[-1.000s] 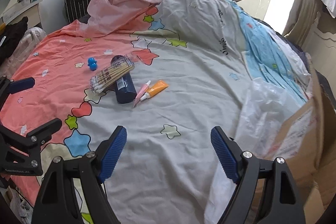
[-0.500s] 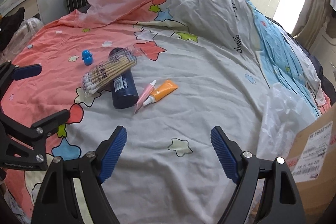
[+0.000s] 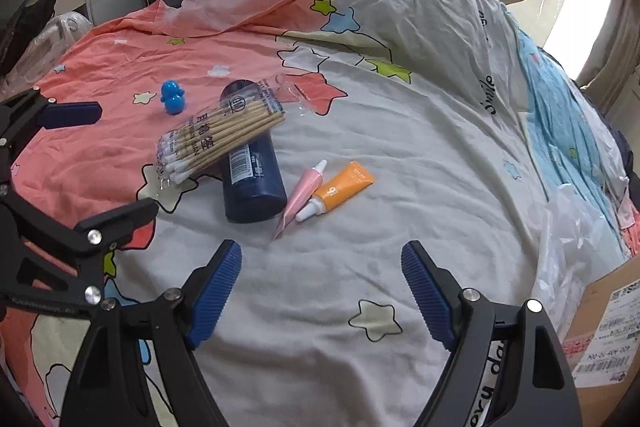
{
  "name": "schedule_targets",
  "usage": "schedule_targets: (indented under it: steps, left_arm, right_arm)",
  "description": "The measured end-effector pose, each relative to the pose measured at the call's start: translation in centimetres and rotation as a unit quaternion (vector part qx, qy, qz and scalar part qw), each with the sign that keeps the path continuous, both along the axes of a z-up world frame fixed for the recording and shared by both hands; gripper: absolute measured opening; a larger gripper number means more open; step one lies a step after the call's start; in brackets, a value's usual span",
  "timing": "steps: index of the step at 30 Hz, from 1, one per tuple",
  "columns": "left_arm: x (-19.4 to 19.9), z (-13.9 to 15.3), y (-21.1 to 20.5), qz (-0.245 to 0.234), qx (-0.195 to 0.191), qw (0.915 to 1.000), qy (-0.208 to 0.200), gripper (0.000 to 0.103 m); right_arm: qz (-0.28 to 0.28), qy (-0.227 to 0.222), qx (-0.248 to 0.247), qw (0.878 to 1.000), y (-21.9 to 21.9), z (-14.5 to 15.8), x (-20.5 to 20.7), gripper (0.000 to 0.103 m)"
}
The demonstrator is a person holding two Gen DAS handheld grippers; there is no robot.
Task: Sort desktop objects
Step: 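Grasp the cotton swab bag with the left gripper while the right gripper approaches the tubes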
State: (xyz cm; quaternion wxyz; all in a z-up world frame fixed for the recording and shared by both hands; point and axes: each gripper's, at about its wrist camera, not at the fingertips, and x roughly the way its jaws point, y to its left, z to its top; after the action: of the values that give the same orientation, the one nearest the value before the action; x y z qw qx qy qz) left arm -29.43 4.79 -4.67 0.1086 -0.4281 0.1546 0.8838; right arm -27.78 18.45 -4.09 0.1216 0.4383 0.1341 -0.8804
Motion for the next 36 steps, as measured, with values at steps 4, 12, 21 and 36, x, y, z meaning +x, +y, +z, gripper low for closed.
schedule_targets:
  steps: [4, 12, 21, 36]
  left_arm:
    - [-0.8, -0.5, 0.1, -0.003, -0.006, 1.0, 0.001, 0.103]
    - [-2.4, -1.4, 0.9, -0.015, -0.003, 0.9999, -0.005, 0.103]
    - [-4.4, -2.8, 0.9, -0.005, -0.016, 0.9998, -0.003, 0.103]
    - [-4.7, -2.8, 0.7, -0.025, 0.026, 0.9984, -0.044, 0.051]
  right_arm:
    - [-0.003, -0.003, -0.005, 1.0, 0.2, -0.4, -0.8, 0.08]
    - [-0.006, -0.004, -0.002, 1.0, 0.4, -1.2, -1.8, 0.079]
    - [0.004, -0.006, 0.004, 1.0, -0.1, -2.2, -2.7, 0.079]
    - [0.012, -0.006, -0.004, 1.0, -0.1, -2.7, -3.2, 0.078]
